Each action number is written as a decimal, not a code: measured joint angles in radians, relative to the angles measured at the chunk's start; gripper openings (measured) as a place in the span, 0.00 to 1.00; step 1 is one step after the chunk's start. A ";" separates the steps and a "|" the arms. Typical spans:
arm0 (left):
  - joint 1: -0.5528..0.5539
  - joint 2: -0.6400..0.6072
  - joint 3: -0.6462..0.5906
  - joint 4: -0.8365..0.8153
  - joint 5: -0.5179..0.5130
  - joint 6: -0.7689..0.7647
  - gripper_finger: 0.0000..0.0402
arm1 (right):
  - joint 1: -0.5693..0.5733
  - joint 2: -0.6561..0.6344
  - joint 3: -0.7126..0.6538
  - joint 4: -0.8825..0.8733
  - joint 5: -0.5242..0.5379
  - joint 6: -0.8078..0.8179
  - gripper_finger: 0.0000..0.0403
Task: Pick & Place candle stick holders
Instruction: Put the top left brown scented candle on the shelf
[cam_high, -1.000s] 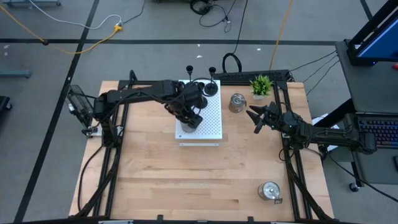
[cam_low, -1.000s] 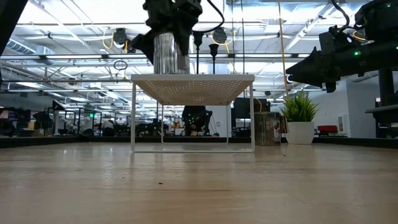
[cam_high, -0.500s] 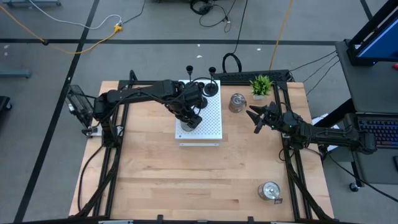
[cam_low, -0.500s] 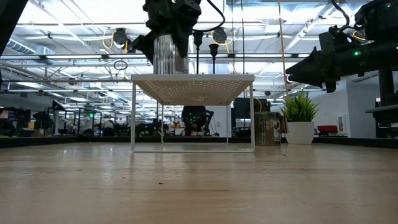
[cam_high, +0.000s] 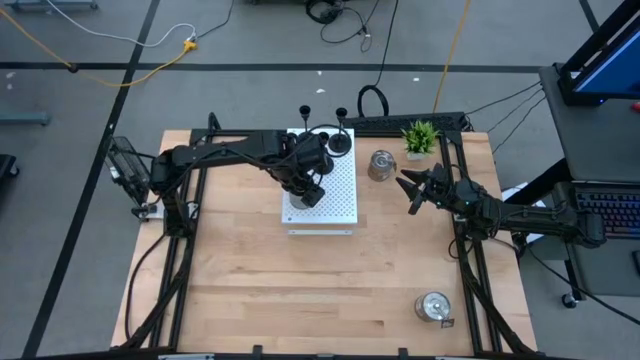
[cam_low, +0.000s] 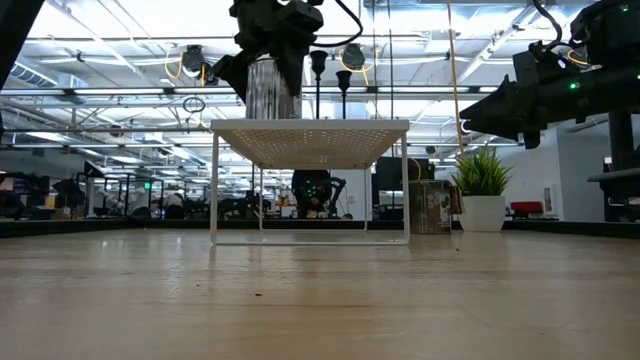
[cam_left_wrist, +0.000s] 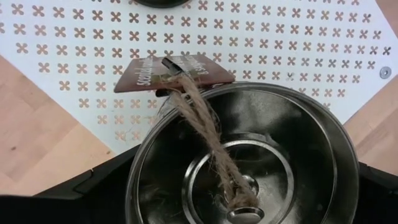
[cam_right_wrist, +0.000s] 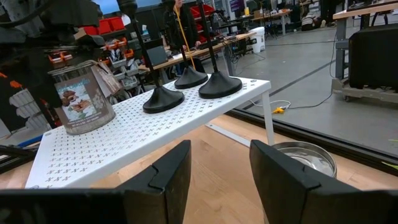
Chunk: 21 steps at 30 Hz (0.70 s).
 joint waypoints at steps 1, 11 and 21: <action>-0.001 0.000 0.000 0.000 0.000 0.000 0.99 | 0.000 0.000 0.000 0.000 0.000 0.000 0.39; -0.016 0.000 0.000 0.000 -0.023 0.019 0.99 | 0.000 0.000 0.000 0.000 0.000 0.000 0.39; -0.016 0.000 0.000 0.001 -0.029 0.059 0.99 | 0.000 0.000 0.000 0.000 0.000 0.000 0.39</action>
